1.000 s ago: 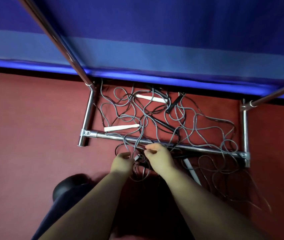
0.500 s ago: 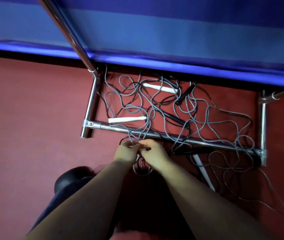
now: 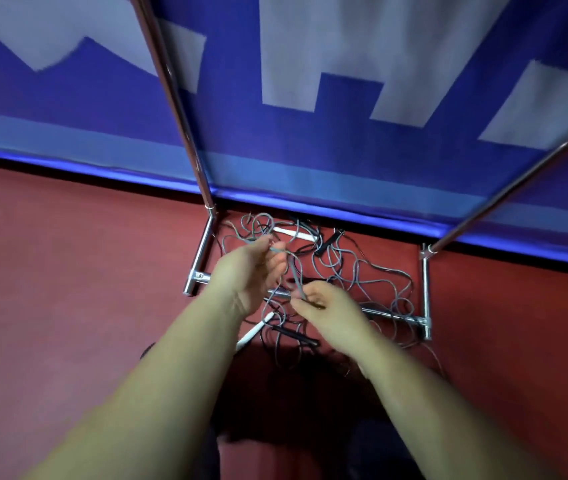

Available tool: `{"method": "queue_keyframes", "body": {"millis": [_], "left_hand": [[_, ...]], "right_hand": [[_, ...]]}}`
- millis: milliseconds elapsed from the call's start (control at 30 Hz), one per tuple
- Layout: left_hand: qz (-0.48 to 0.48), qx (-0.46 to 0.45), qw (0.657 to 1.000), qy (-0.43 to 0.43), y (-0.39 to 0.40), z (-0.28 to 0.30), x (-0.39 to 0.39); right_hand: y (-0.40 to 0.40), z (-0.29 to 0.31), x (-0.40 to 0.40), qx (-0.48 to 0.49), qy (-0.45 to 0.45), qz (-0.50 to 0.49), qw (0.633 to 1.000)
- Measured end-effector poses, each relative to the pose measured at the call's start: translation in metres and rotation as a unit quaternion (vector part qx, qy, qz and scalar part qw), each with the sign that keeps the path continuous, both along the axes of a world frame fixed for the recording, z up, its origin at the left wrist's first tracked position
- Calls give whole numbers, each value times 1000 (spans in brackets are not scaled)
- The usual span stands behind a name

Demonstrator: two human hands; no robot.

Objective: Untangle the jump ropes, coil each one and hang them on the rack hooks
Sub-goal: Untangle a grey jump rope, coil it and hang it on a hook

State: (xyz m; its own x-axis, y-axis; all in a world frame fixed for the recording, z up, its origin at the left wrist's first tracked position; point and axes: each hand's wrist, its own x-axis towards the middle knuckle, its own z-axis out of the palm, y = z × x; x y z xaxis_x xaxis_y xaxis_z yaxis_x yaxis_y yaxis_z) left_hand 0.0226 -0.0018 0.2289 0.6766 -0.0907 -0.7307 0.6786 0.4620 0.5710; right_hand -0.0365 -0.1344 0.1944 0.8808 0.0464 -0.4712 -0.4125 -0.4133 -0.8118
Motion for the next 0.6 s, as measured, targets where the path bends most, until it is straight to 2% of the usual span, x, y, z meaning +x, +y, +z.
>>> {"method": "queue_keyframes", "body": {"millis": [100, 167, 233, 300, 367, 400, 500, 600], "left_hand": [[18, -34, 999, -4, 22, 33, -35], [-25, -24, 999, 8, 34, 45, -57], [-107, 38, 993, 21, 40, 54, -69], [-138, 153, 978, -18, 41, 57, -71], [-120, 308, 934, -139, 35, 53, -66], [-117, 348, 906, -211, 29, 49, -65], [-227, 329, 839, -369, 0, 37, -79], [-276, 318, 789, -448, -27, 29, -83]], "right_hand": [[-10, 39, -34, -6, -50, -11, 999], [-15, 62, -48, 5, -83, -50, 995], [-20, 80, -55, 10, -128, -83, 988], [-25, 93, -54, 18, -170, -106, 980], [-29, 101, -47, 33, -203, -112, 972], [-30, 103, -44, 46, -209, -109, 971], [-27, 102, -39, 101, -178, -94, 974], [-29, 101, -33, 159, -143, -114, 970]]}}
